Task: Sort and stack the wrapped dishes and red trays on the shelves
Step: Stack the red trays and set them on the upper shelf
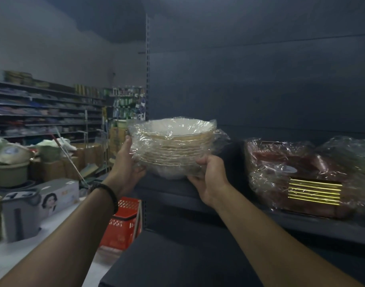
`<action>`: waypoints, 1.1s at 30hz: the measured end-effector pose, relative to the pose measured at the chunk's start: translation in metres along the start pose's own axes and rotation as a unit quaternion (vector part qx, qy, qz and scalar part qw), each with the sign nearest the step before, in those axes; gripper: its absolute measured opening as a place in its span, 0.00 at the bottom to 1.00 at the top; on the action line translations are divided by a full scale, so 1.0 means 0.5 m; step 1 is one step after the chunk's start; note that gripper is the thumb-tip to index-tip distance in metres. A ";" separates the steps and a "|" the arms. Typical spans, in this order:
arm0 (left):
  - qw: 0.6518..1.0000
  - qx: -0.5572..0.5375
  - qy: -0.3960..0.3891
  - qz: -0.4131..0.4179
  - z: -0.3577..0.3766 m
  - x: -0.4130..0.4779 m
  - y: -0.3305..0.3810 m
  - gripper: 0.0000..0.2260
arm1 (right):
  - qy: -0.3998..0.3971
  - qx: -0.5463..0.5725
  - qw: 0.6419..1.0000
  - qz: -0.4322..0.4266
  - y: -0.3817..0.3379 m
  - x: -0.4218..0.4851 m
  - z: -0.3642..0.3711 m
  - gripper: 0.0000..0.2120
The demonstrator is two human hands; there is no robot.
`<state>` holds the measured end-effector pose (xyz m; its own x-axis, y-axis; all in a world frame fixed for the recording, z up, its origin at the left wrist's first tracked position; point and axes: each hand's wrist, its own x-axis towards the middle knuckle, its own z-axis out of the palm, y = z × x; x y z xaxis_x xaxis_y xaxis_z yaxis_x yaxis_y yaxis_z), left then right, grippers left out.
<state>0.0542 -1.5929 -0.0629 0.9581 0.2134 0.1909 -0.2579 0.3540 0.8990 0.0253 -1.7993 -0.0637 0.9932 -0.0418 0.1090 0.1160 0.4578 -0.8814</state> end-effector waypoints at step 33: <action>0.998 0.016 -0.055 0.000 0.086 -0.183 -0.019 0.28 | -0.014 -0.043 0.997 -0.062 -0.007 -0.206 -0.095 0.47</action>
<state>-0.0256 -1.6547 -0.0719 0.9664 0.1106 0.2320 -0.2557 0.3239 0.9109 -0.0769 -1.8389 -0.0935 0.9706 -0.0680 0.2308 0.2393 0.3727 -0.8965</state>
